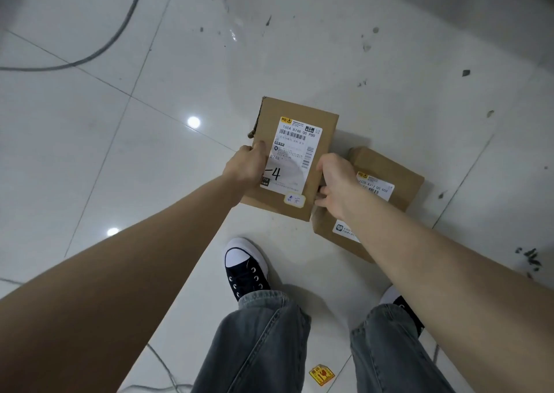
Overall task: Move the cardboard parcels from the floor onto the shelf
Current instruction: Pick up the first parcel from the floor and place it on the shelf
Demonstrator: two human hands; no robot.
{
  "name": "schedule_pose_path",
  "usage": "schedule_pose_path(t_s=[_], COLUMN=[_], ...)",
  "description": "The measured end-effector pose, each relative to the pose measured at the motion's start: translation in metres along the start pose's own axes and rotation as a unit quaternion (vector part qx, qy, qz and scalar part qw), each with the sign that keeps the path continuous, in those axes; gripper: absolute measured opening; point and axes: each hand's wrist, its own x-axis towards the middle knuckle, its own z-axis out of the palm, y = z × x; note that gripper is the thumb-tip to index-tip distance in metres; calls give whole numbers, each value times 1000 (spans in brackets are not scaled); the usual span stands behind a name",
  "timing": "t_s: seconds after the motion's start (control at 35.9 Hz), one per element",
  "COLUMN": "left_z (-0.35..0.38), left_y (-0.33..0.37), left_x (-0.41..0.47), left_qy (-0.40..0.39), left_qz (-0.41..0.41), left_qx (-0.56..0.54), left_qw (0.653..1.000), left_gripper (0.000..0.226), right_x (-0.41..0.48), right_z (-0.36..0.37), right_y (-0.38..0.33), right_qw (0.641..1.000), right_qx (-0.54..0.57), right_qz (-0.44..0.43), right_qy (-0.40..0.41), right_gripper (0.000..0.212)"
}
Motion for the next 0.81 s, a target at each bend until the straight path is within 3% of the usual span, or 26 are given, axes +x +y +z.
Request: schedule_pose_path(t_s=[0.08,0.19,0.33,0.81], left_z=[-13,-32,-58,-175], left_y=[13,40,76,171], left_x=[-20,-57,-106,-332], left_qy=[2,9,23,63], left_qz=[9,29,61,179], left_qx=[2,2,-8,-8], left_qw=[1000,1000,998,982], left_gripper=[68,61,46,58], right_x=[-25,-62,-121,-383], right_z=[-3,-10,-20,-56], right_y=[-15,-43,-79,-188], right_qw=[1000,999,997,982], right_qx=[-1,-6,0,-16], right_qz=[-13,-37,-71,-179], right_qy=[9,14,13,-59], right_gripper=[40,27,26,22])
